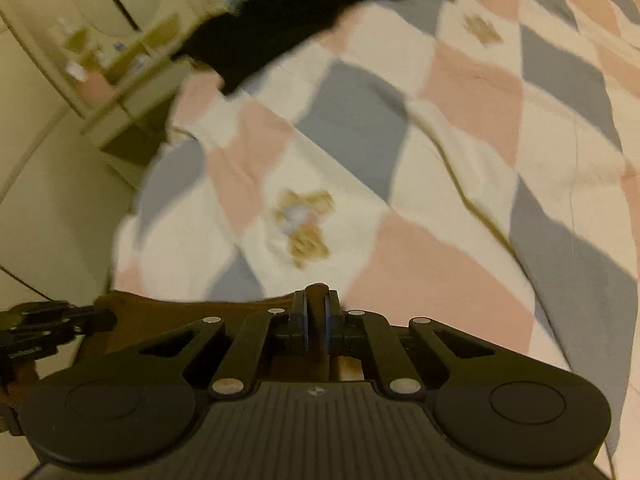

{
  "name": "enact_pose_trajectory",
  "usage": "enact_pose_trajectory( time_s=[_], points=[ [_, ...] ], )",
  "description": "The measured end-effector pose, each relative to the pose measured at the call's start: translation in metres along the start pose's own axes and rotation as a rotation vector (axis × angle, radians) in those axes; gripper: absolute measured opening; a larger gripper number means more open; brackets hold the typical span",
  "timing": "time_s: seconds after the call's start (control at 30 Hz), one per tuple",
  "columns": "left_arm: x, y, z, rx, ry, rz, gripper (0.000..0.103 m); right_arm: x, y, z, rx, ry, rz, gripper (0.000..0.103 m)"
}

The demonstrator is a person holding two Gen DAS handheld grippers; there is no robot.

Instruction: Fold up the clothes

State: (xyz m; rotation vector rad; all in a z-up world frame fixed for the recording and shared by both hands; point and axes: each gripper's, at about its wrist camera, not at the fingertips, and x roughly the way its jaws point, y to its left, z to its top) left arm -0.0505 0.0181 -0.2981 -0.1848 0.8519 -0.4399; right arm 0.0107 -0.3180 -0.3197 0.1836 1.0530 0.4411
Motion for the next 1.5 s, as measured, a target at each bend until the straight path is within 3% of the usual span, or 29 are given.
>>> enact_pose_trajectory(
  time_s=[0.1, 0.13, 0.17, 0.2, 0.33, 0.43, 0.6, 0.77, 0.93, 1.27, 1.5],
  points=[
    [0.003, 0.001, 0.0, -0.006, 0.018, 0.017, 0.017, 0.01, 0.005, -0.003, 0.012, 0.023, -0.047, 0.014],
    [-0.001, 0.0, 0.003, 0.004, 0.023, 0.026, 0.021, 0.007, 0.006, -0.004, 0.023, 0.015, -0.061, 0.031],
    [-0.007, -0.001, 0.005, 0.009, 0.025, 0.037, 0.033, -0.001, 0.006, -0.004, 0.039, -0.002, -0.074, 0.038],
    [-0.014, -0.001, 0.006, 0.008, 0.024, 0.052, 0.038, -0.011, 0.007, -0.004, 0.04, -0.026, -0.09, 0.046],
    [-0.061, -0.012, 0.0, 0.04, 0.004, 0.109, 0.028, -0.068, 0.014, -0.017, -0.013, -0.143, -0.171, 0.046],
    [-0.102, -0.036, -0.02, 0.055, -0.003, 0.079, 0.026, -0.11, 0.037, -0.052, -0.149, -0.213, -0.22, 0.046],
    [-0.147, -0.098, -0.081, 0.045, 0.024, -0.057, 0.025, -0.124, 0.093, -0.14, -0.605, -0.155, -0.334, 0.045],
    [-0.131, -0.139, -0.128, 0.078, 0.024, -0.032, 0.024, -0.113, 0.115, -0.191, -0.863, -0.139, -0.366, 0.045],
    [-0.111, -0.14, -0.145, 0.067, -0.007, 0.031, 0.019, -0.102, 0.126, -0.224, -1.06, -0.158, -0.389, 0.045],
    [-0.098, -0.146, -0.156, 0.129, -0.035, 0.068, 0.016, -0.065, 0.115, -0.234, -1.274, -0.19, -0.45, 0.048],
    [-0.094, -0.14, -0.149, 0.137, -0.067, 0.036, 0.013, -0.05, 0.104, -0.244, -1.435, -0.197, -0.494, 0.052]
  ],
)
